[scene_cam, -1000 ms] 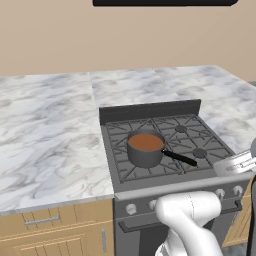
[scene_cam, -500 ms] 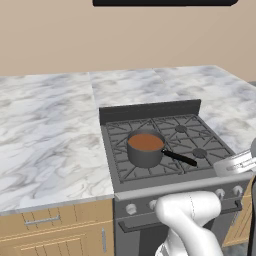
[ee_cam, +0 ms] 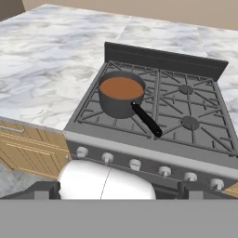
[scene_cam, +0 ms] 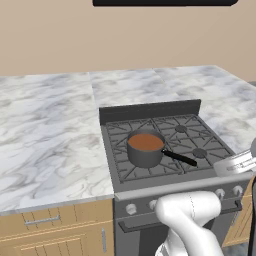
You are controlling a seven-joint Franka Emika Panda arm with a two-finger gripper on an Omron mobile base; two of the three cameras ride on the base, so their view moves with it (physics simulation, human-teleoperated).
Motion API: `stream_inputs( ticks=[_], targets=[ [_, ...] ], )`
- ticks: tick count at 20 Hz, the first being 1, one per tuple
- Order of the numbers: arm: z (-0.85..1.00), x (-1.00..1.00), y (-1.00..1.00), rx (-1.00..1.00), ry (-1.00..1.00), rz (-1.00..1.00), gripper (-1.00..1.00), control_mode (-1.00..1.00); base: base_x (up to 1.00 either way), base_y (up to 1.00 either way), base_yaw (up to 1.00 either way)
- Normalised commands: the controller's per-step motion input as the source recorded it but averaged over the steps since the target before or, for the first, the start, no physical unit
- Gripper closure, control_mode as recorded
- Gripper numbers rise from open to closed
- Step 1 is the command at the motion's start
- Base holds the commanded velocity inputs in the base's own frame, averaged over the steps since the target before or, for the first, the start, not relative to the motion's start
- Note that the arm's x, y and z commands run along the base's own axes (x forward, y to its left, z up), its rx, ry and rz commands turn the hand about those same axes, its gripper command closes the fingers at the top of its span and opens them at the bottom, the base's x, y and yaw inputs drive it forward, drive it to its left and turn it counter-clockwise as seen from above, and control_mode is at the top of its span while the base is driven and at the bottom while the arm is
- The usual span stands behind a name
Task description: Pick up the sugar cube(s) and place them in the saucepan with hot chocolate.
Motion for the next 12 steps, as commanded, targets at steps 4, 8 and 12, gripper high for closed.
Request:
stream_inputs(
  ticks=[4,8,12],
  targets=[
    [0.00,0.00,0.00,0.00,0.00,0.00,-1.00,-1.00,0.00,0.00,0.00],
    [0.00,0.00,0.00,0.00,0.00,0.00,-1.00,-1.00,0.00,0.00,0.00],
    [0.00,0.00,0.00,0.00,0.00,0.00,-1.00,-1.00,0.00,0.00,0.00]
  ],
)
